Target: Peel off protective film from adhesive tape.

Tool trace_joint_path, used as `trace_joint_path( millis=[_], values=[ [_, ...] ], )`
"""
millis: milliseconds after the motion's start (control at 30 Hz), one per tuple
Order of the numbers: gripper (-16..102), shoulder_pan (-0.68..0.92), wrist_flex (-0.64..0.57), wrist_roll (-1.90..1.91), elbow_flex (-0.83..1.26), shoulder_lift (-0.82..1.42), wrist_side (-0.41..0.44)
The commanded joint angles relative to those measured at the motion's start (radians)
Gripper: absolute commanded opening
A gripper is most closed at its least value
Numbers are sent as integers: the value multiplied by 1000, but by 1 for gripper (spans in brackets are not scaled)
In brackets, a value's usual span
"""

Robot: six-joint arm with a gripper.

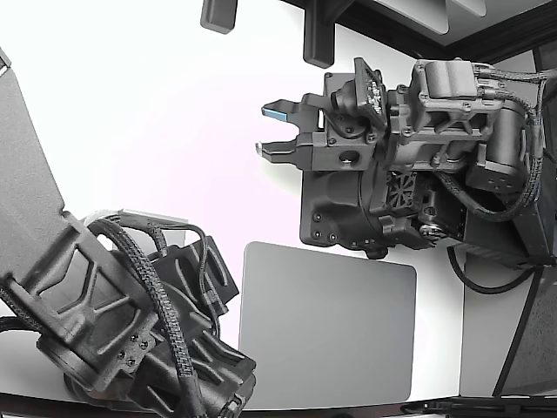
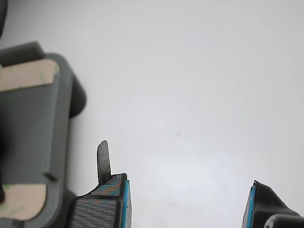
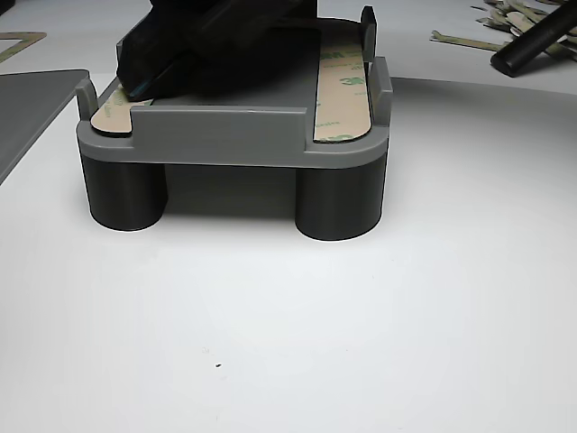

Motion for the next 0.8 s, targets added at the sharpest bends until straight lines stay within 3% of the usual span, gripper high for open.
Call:
trace_joint_path(
  millis=[0,367,467,667,733,767],
  values=[
    [100,-18,-8,2,-21,23,2],
    [98,-18,-9,9,-21,23,15],
    [73,-18,-8,0,-41,23,0],
    [50,-11,-9,-17,-67,14,-17],
    [27,-2,-23,-5,-138,-41,-18],
    [8,11,-28,41,-178,-77,9]
  ],
)
